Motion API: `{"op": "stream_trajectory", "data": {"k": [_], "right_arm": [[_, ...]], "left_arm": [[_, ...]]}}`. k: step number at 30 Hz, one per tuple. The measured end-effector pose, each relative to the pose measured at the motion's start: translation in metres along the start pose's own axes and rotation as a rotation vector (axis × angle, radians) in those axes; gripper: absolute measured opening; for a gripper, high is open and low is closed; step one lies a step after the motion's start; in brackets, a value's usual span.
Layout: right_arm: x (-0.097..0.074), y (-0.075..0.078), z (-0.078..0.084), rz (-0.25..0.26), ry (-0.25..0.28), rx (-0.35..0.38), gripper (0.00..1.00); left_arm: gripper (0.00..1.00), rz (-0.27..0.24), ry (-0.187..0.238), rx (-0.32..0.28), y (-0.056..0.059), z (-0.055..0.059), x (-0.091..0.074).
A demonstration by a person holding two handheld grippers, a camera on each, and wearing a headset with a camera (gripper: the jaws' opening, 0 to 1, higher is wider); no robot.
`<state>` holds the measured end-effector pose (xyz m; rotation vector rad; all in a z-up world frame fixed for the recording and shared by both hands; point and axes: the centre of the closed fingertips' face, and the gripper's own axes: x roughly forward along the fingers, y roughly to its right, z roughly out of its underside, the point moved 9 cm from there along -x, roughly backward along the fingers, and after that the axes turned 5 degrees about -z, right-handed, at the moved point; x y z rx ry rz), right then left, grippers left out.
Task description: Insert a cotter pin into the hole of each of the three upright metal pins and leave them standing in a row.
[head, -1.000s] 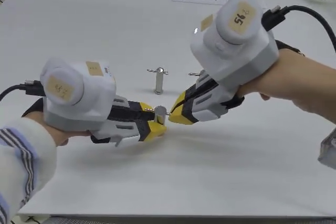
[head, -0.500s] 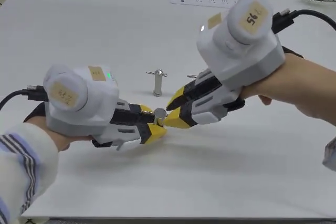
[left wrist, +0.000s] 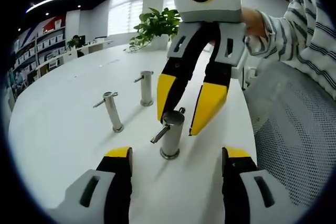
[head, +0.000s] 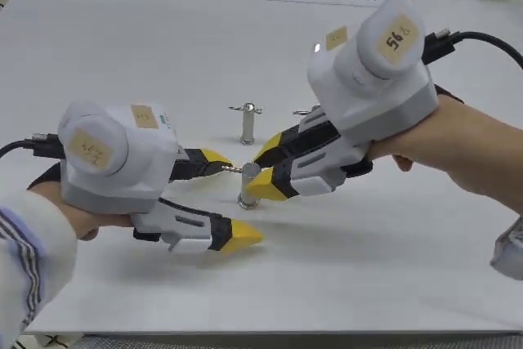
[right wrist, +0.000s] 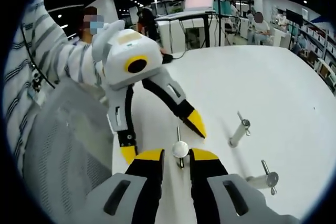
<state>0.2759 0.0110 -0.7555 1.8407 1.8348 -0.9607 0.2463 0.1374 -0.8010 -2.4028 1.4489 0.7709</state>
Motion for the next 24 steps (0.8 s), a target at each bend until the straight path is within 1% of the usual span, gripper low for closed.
{"op": "stream_trajectory", "data": {"k": [3, 4, 7, 8, 10, 12, 15, 16, 21, 24], "right_arm": [[0.001, 0.000, 0.001, 0.003, 0.011, 0.008, 0.21], [0.002, 0.000, 0.002, 0.003, 0.014, 0.007, 0.21], [0.005, 0.001, 0.002, 0.004, 0.018, 0.005, 0.21], [0.006, 0.001, 0.002, 0.006, 0.020, 0.004, 0.20], [0.009, 0.001, 0.002, 0.013, 0.023, -0.014, 0.19], [0.011, 0.001, 0.003, 0.013, 0.011, -0.034, 0.19], [0.012, 0.001, 0.002, 0.013, 0.010, -0.038, 0.19], [0.012, 0.002, 0.002, 0.014, 0.013, -0.037, 0.19], [0.015, 0.003, 0.002, 0.016, 0.014, -0.054, 0.17], [0.016, 0.004, 0.004, 0.019, 0.026, -0.070, 0.17]], "left_arm": [[0.84, 0.026, 0.013, -0.010, 0.004, 0.001, -0.002], [0.88, 0.029, 0.023, -0.020, 0.006, 0.001, -0.003], [0.97, 0.034, 0.043, -0.017, 0.008, 0.000, -0.006], [0.99, 0.037, 0.041, -0.024, 0.009, 0.001, -0.006], [0.99, 0.034, 0.046, -0.036, 0.009, 0.001, -0.007], [0.99, 0.015, 0.056, -0.044, 0.007, 0.002, -0.008], [0.99, 0.011, 0.065, -0.057, 0.007, 0.001, -0.011], [0.99, 0.010, 0.064, -0.070, 0.007, 0.000, -0.012], [0.99, -0.007, 0.058, -0.080, 0.005, 0.001, -0.014], [0.99, -0.013, 0.060, -0.084, 0.005, 0.000, -0.015]]}}
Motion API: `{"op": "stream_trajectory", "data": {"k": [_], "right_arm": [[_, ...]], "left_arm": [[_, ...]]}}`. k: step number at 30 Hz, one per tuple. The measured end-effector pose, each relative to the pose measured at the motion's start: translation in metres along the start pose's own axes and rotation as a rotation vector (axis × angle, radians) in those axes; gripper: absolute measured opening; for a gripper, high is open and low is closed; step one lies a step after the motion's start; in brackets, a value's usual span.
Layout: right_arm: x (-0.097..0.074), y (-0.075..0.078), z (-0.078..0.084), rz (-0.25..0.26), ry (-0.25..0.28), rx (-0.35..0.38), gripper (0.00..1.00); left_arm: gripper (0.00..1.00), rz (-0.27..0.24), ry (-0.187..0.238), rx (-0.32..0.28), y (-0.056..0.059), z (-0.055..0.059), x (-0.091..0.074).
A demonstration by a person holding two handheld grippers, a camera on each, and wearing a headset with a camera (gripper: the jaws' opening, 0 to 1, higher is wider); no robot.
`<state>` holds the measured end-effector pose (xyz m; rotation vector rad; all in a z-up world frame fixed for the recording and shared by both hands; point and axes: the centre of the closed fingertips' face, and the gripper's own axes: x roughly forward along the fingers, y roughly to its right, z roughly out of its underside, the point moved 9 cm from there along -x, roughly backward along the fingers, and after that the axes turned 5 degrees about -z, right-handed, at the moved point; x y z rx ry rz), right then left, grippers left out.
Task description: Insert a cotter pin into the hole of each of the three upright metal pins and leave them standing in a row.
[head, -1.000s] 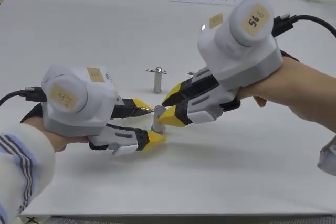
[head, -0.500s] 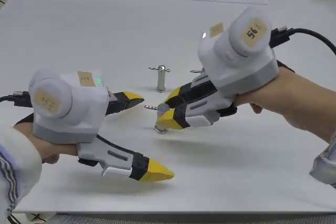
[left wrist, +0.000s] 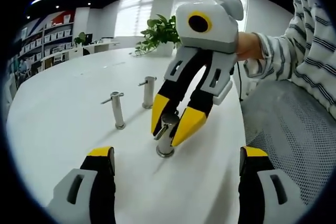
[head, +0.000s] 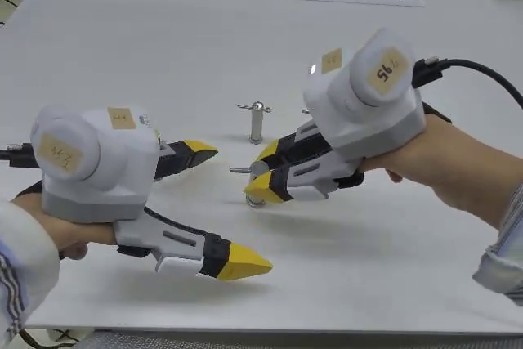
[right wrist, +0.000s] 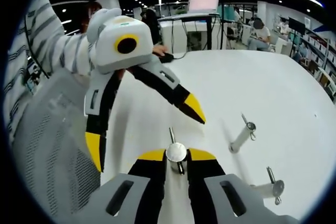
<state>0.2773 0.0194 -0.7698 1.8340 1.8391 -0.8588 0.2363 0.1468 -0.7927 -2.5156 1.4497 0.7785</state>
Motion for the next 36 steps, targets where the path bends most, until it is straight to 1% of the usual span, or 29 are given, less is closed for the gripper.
{"op": "stream_trajectory", "data": {"k": [2, 4, 5, 8, 10, 11, 13, 14, 16, 18, 19, 21, 23, 25, 26, 28, 30, 32, 33, 35, 36], "right_arm": [[0.000, 0.000, 0.001, 0.005, 0.011, -0.017, 0.16], [-0.001, -0.001, 0.001, 0.016, 0.018, -0.017, 0.15], [-0.002, -0.001, 0.001, 0.020, 0.004, -0.054, 0.15], [-0.005, -0.001, 0.002, 0.024, -0.004, -0.057, 0.14], [-0.011, -0.001, 0.004, 0.025, -0.006, -0.062, 0.13], [-0.016, 0.001, 0.005, 0.024, 0.004, -0.061, 0.13], [-0.023, 0.003, 0.005, 0.019, 0.026, -0.036, 0.13], [-0.030, 0.005, 0.006, 0.011, 0.032, -0.030, 0.13], [-0.039, 0.005, 0.006, 0.009, 0.028, -0.052, 0.13], [-0.053, 0.009, 0.007, 0.008, 0.023, -0.054, 0.13], [-0.061, 0.012, 0.009, 0.002, 0.027, -0.045, 0.13], [-0.073, 0.015, 0.012, 0.002, 0.035, -0.025, 0.13], [-0.086, 0.020, 0.018, 0.014, 0.036, -0.015, 0.13], [-0.098, 0.027, 0.027, 0.037, 0.033, -0.006, 0.13], [-0.105, 0.031, 0.032, 0.054, 0.025, 0.001, 0.13], [-0.114, 0.037, 0.042, 0.077, 0.001, 0.000, 0.13], [-0.122, 0.045, 0.054, 0.093, -0.022, 0.024, 0.13], [-0.126, 0.050, 0.063, 0.102, -0.026, 0.047, 0.13], [-0.129, 0.054, 0.069, 0.112, -0.027, 0.064, 0.13], [-0.132, 0.059, 0.077, 0.129, -0.025, 0.076, 0.13], [-0.133, 0.060, 0.079, 0.133, -0.024, 0.078, 0.13]], "left_arm": [[0.99, -0.007, -0.001, 0.003, -0.001, 0.000, -0.001], [0.99, -0.013, -0.004, 0.011, -0.001, -0.001, -0.002], [0.99, -0.012, -0.005, 0.011, -0.001, -0.001, -0.002], [0.99, -0.006, -0.008, 0.002, -0.001, -0.002, -0.004], [0.99, -0.009, -0.011, 0.004, -0.001, -0.002, -0.004], [0.99, -0.011, -0.011, 0.004, -0.001, -0.003, -0.004], [0.99, -0.019, -0.006, -0.002, -0.002, -0.004, -0.005], [0.99, -0.023, -0.006, -0.001, -0.003, -0.005, -0.005], [0.99, -0.025, -0.019, 0.007, -0.004, -0.005, -0.004], [0.99, -0.025, -0.024, 0.011, -0.005, -0.005, -0.004], [0.99, -0.024, -0.024, 0.011, -0.005, -0.006, -0.004], [0.99, -0.026, -0.028, 0.011, -0.006, -0.006, -0.004], [0.99, -0.028, -0.031, 0.011, -0.007, -0.006, -0.004], [0.99, -0.032, -0.038, 0.008, -0.009, -0.004, -0.005], [0.99, -0.037, -0.054, 0.006, -0.010, -0.002, -0.005], [0.99, -0.046, -0.066, 0.010, -0.012, 0.001, -0.007], [0.99, -0.054, -0.072, 0.000, -0.014, 0.002, -0.009], [0.99, -0.082, -0.072, -0.012, -0.018, 0.002, -0.012], [0.99, -0.086, -0.074, -0.020, -0.019, 0.003, -0.013], [0.99, -0.119, -0.057, -0.040, -0.023, 0.002, -0.017], [0.99, -0.126, -0.049, -0.047, -0.024, 0.001, -0.019]]}}
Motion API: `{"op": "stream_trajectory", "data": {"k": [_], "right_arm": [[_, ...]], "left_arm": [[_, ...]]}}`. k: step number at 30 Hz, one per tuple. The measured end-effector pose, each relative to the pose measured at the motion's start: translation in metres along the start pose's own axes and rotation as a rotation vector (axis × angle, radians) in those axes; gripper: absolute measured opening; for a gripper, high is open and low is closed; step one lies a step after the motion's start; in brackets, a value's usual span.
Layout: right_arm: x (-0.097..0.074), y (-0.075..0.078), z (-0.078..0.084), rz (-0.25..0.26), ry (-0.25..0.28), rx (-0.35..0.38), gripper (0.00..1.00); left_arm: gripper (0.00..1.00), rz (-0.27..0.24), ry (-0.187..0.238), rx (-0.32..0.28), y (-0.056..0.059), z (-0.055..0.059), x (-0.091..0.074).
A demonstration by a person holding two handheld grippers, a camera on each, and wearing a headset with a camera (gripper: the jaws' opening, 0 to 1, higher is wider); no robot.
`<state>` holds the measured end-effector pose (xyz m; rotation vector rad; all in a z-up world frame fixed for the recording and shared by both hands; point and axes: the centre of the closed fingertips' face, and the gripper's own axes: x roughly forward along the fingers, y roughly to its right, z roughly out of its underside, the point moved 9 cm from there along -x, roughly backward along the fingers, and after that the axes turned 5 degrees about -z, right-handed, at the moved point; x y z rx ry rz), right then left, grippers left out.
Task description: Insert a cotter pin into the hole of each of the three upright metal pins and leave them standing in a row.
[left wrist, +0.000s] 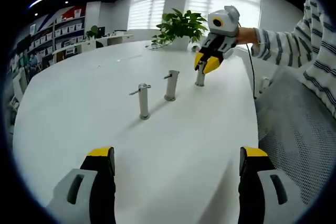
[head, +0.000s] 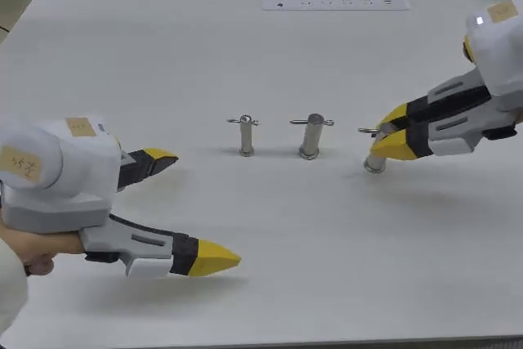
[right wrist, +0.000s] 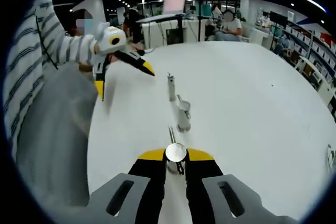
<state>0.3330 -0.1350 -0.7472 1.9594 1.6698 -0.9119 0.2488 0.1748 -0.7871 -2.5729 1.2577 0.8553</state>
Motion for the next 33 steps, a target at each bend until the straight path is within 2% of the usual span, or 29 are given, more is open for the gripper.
{"op": "stream_trajectory", "data": {"k": [3, 8, 10, 16, 28, 30, 31, 32, 33], "right_arm": [[-0.001, 0.008, 0.009, 0.023, 0.003, 0.019, 0.13], [-0.001, 0.017, 0.016, 0.046, -0.002, 0.033, 0.13], [0.000, 0.019, 0.017, 0.051, 0.004, 0.039, 0.13], [0.004, 0.020, 0.018, 0.038, 0.006, 0.016, 0.13], [0.004, 0.020, 0.016, 0.000, 0.048, 0.020, 0.14], [0.004, 0.019, 0.016, -0.002, 0.053, 0.035, 0.15], [0.005, 0.018, 0.017, -0.002, 0.060, 0.068, 0.15], [0.005, 0.016, 0.019, 0.001, 0.056, 0.133, 0.16], [0.006, 0.017, 0.019, 0.016, 0.059, 0.124, 0.20]], "left_arm": [[0.99, -0.013, 0.005, -0.007, -0.002, -0.001, -0.004], [0.99, -0.030, -0.025, 0.005, -0.003, 0.002, -0.007], [0.99, -0.043, -0.024, 0.004, -0.003, 0.002, -0.009], [0.99, -0.051, -0.015, -0.007, 0.001, -0.001, -0.012], [0.99, -0.051, -0.014, -0.007, 0.004, -0.005, -0.013], [0.99, -0.049, -0.015, -0.007, 0.004, -0.005, -0.013], [0.99, -0.049, -0.018, -0.005, 0.005, -0.006, -0.013], [0.99, -0.048, -0.019, -0.003, 0.006, -0.006, -0.014], [0.99, -0.048, -0.019, -0.002, 0.006, -0.006, -0.014]]}}
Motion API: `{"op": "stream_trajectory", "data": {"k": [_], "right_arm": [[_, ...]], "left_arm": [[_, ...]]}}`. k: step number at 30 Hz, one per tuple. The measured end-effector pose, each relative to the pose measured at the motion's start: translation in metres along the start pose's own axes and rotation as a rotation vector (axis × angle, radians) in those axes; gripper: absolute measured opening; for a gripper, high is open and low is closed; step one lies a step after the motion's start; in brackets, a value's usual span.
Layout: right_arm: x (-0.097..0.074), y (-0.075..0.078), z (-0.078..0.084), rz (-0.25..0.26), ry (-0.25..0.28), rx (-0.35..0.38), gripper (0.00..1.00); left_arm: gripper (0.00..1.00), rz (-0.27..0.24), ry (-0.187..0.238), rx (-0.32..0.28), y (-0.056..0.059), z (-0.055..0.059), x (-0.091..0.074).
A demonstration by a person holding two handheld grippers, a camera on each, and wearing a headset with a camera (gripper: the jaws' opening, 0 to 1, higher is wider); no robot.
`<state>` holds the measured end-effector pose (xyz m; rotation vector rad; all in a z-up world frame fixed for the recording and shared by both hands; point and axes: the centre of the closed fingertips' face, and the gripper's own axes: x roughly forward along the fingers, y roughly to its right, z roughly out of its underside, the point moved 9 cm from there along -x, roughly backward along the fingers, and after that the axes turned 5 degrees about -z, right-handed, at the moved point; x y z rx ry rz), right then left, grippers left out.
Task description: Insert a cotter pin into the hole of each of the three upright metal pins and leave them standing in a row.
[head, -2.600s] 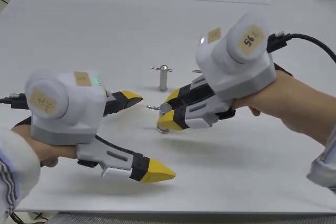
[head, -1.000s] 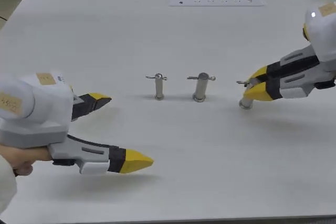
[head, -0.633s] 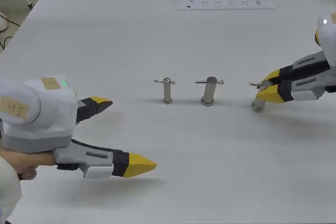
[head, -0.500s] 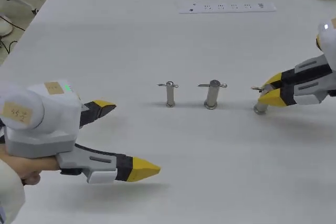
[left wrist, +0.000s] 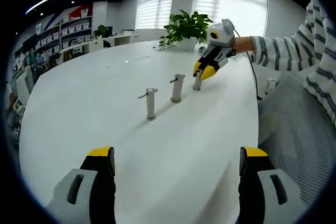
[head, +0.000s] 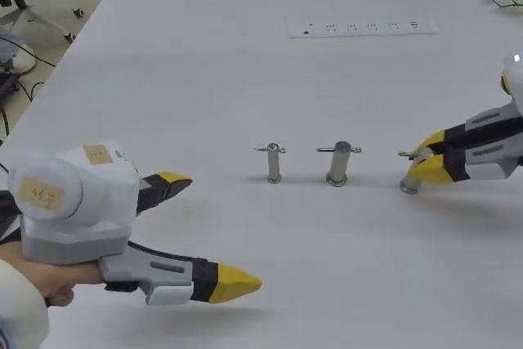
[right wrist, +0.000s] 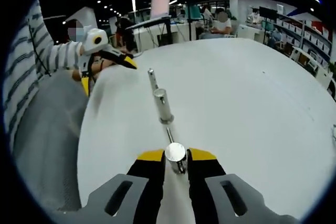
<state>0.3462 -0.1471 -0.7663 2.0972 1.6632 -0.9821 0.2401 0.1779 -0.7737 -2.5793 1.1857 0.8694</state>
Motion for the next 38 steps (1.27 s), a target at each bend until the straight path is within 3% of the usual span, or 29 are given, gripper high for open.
{"op": "stream_trajectory", "data": {"k": [1, 2, 5, 9, 10, 11, 13, 17, 25, 30, 34, 38], "right_arm": [[-0.001, 0.003, -0.001, 0.047, 0.018, -0.054, 0.25], [-0.003, 0.003, -0.001, 0.068, 0.028, -0.034, 0.32], [-0.010, -0.003, -0.004, 0.074, 0.103, 0.017, 0.42], [-0.025, -0.021, -0.004, 0.095, 0.120, 0.021, 0.50], [-0.028, -0.026, -0.004, 0.102, 0.133, 0.043, 0.53], [-0.031, -0.034, -0.003, 0.107, 0.163, 0.131, 0.58], [-0.035, -0.048, -0.002, 0.117, 0.214, 0.150, 0.66], [-0.038, -0.074, 0.008, 0.148, 0.207, 0.171, 0.73], [-0.037, -0.108, 0.025, 0.185, 0.197, 0.264, 0.81], [-0.037, -0.117, 0.034, 0.220, 0.163, 0.291, 0.87], [-0.036, -0.119, 0.042, 0.218, 0.145, 0.322, 0.93], [-0.038, -0.118, 0.048, 0.259, 0.114, 0.334, 0.97]], "left_arm": [[0.99, -0.001, 0.003, -0.001, 0.001, -0.001, 0.000], [0.99, -0.002, 0.008, -0.003, 0.001, -0.001, -0.001], [0.99, -0.002, 0.015, -0.008, 0.002, -0.003, -0.002], [0.99, 0.005, 0.022, -0.015, 0.006, -0.004, -0.003], [0.99, 0.006, 0.025, -0.019, 0.007, -0.004, -0.003], [0.99, 0.005, 0.024, -0.028, 0.008, -0.003, -0.002], [0.99, 0.013, 0.031, -0.047, 0.014, -0.001, -0.002], [0.99, 0.028, 0.034, -0.070, 0.021, 0.002, -0.001], [0.99, 0.036, 0.025, -0.098, 0.033, 0.003, -0.004], [0.99, 0.036, 0.026, -0.122, 0.039, 0.003, -0.006], [0.99, 0.029, 0.027, -0.134, 0.042, 0.004, -0.007], [0.99, 0.028, 0.024, -0.134, 0.046, 0.004, -0.007]]}}
